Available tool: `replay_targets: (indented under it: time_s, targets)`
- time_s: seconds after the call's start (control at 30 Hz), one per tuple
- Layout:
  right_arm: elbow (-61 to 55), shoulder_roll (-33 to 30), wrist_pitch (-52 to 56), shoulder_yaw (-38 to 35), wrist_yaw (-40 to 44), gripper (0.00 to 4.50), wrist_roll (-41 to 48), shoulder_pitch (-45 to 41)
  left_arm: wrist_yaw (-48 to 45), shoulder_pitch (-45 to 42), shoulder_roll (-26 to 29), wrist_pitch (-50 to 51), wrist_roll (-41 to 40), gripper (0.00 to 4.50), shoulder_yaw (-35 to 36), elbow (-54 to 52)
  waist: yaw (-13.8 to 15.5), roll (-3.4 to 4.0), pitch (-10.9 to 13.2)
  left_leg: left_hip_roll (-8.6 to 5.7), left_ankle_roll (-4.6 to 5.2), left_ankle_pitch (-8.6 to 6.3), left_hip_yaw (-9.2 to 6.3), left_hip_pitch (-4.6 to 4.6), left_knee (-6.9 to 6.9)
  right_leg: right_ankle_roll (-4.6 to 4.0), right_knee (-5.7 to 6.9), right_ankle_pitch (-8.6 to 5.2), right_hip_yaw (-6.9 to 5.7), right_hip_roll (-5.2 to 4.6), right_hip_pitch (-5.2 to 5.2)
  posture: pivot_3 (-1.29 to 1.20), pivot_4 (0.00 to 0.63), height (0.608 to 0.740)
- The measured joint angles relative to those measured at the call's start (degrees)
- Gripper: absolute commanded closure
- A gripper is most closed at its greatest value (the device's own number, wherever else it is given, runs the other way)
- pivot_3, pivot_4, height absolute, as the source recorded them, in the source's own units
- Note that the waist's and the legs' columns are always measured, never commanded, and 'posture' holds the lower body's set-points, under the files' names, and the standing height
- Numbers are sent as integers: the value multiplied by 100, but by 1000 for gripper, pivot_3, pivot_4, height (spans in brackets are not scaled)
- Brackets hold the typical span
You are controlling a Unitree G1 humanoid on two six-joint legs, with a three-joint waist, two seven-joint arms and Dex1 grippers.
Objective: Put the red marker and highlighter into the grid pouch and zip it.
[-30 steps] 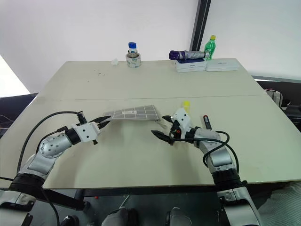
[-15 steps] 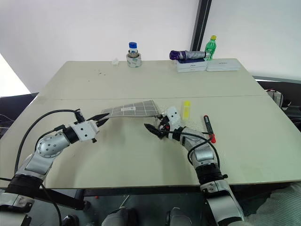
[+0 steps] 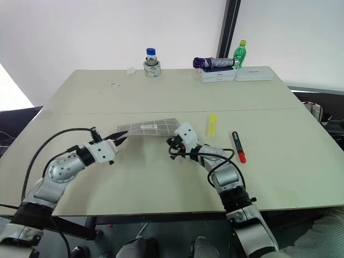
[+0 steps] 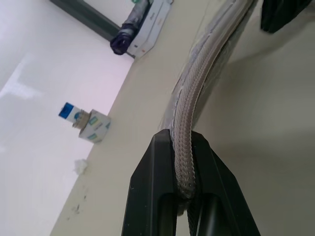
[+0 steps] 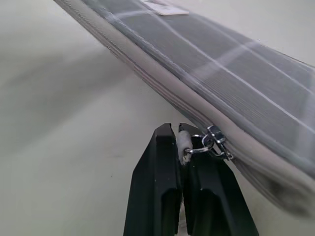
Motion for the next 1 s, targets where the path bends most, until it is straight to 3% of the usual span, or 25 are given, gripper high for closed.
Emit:
replay_targets:
  time_s: [0.13, 0.33, 0.53, 0.97, 1.0]
  targets:
    - [-47, 96, 106, 218, -55, 4488, -198, -84, 28, 211, -200, 313, 178, 4500, -145, -298, 1, 0, 0, 0, 0, 0, 2, -1, 0, 0, -1, 0, 0, -1, 0, 0, 150, 740]
    - [-64, 5, -239, 629, 494, 4488, -321, -118, 114, 311, -305, 741, 484, 4500, -231, -560, -2, 0, 0, 0, 1, 0, 0, 0, -1, 0, -1, 0, 0, 0, 0, 0, 150, 740]
    - [67, 406, -511, 1051, 716, 4488, -448, -415, 151, 143, -685, 1184, 587, 4500, -385, -797, 4, -2, -1, 0, 1, 0, 0, -1, 1, 0, -1, 0, -1, 1, 0, 0, 150, 740]
    - [364, 468, -889, 1187, 864, 4488, -745, -493, 166, 156, -687, 1495, 662, 4500, -450, -919, 2, -2, -1, 1, 1, 0, -2, -1, 0, 0, -2, 0, -1, -1, 0, 0, 150, 740]
    - [363, 467, -879, 1136, 914, 4169, -704, -493, 179, 159, -687, 1494, 665, 4500, -451, -927, 3, -2, -1, 1, 1, 0, -2, -1, 0, 0, -2, 0, -1, -1, 0, 0, 150, 740]
